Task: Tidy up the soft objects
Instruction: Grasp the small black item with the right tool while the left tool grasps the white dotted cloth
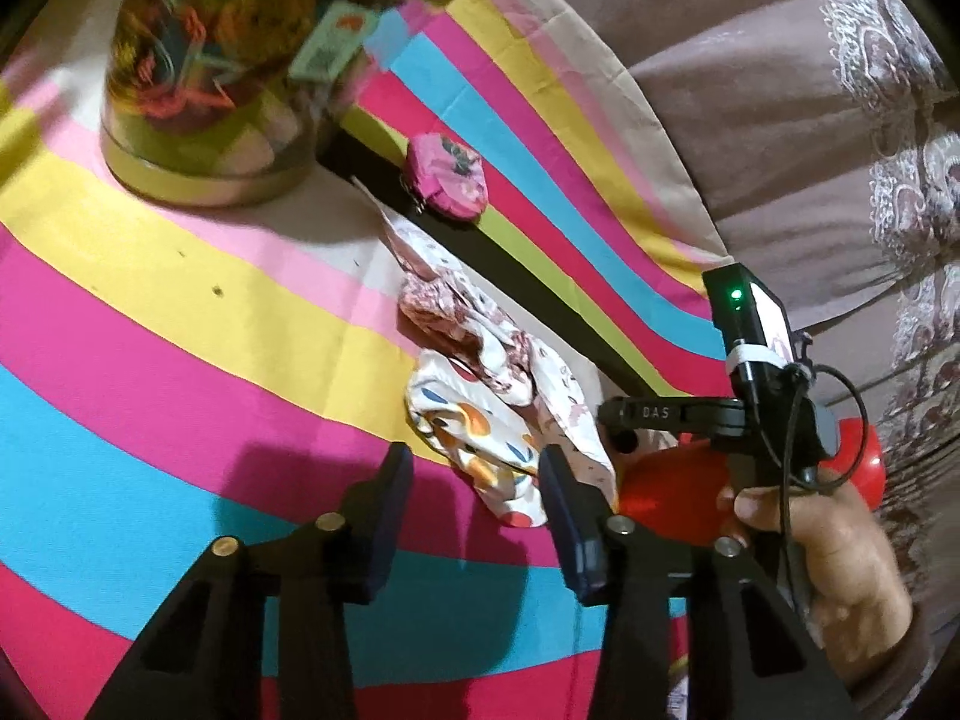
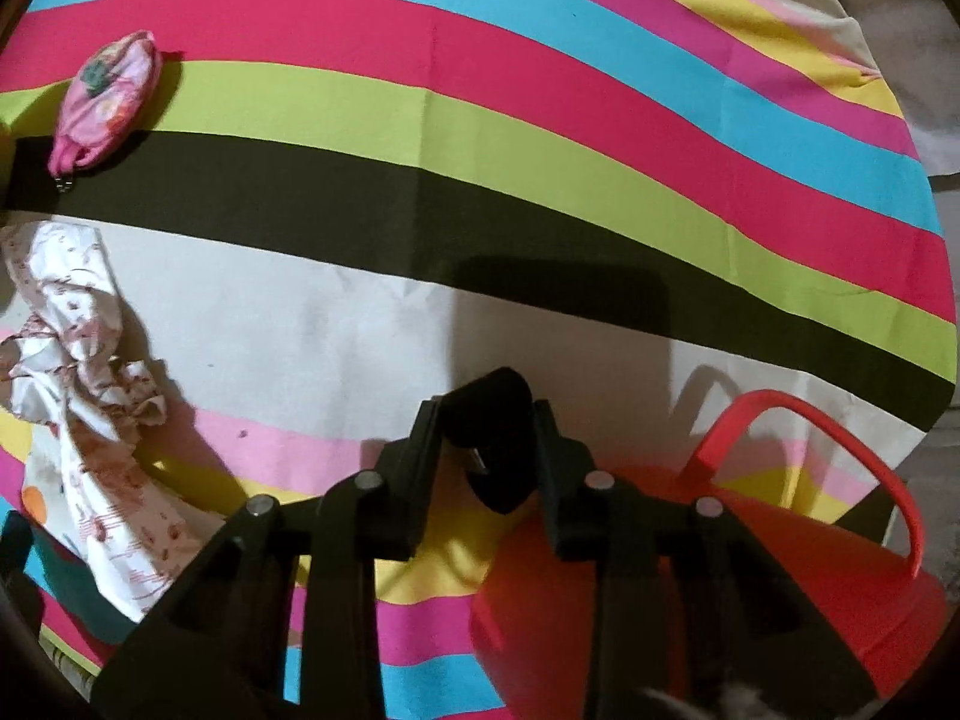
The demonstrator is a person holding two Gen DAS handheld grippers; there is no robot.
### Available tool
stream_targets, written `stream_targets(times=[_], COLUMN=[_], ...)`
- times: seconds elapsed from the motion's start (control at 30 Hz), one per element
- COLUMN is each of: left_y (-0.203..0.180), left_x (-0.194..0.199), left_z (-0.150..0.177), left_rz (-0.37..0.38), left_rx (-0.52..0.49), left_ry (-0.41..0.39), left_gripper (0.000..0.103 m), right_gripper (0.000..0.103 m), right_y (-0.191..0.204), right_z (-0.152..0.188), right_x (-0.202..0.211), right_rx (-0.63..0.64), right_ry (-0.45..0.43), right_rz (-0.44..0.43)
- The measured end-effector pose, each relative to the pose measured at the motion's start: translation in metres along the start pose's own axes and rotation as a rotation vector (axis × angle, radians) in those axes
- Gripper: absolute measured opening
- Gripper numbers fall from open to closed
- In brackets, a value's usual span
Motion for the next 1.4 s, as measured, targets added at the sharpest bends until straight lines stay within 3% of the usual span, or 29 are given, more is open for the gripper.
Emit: stream_targets(times=[0.23, 0.5, 0.57, 0.6, 0.63, 0.7, 0.93, 1.13, 1.4], left_y=[0.009, 0.010, 0.008, 0.007, 0.006, 0.007, 0.005, 0.006, -0.014], left_x=[-0.019, -0.037, -0.040, -0.039, -0.041, -0.040, -0.017, 0.010, 0.028], left_z=[-0.004, -0.007, -0.008, -0.009, -0.010, -0.009, -0.002, 0.015, 0.047], left_rz=[0.049, 0.051, 0.042, 0.035, 0.020, 0.028, 0.060, 0.086, 0.101], left_rx=[0.113, 0.191, 0.187, 0.178, 0.161, 0.167, 0.144, 0.139, 0.056], left_ry=[0.064, 0.089, 0.085, 0.077, 0.077, 0.077, 0.040, 0.032, 0.043], left_gripper=[0.042, 0.042, 0.041, 0.021, 0.013, 0.010, 0.005, 0.005, 0.005], right_gripper=[0.032, 0.032, 0.032, 0.032, 0.032, 0.032, 0.032, 0.032, 0.032], right_y=[0.011, 0.022, 0.024, 0.023, 0.022, 0.020, 0.032, 0.030, 0.026], right_z=[0.018, 0.060, 0.071, 0.078, 0.083, 0.096, 0.146, 0.179, 0.216], right_x=[0.025, 0.070, 0.080, 0.083, 0.085, 0.090, 0.104, 0.102, 0.098], right_rx=[-0.012, -0.044, -0.050, -0.055, -0.060, -0.062, -0.097, -0.149, -0.182], right_ry=[-0.125, -0.296, -0.332, -0.354, -0.371, -0.409, -0.523, -0.547, -0.566], right_rz=[-0.096, -0.139, -0.156, -0.171, -0.181, -0.199, -0.236, -0.255, -0.254])
Point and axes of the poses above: each gripper's, at about its wrist camera, not at the fingertips, and x roughly against the way its jaws point, y to its left, z to its underside, the point moved 1 cm from there along -x, roughly the way its jaws point, and after that the axes turned 9 degrees about x, right-handed, at the moved point
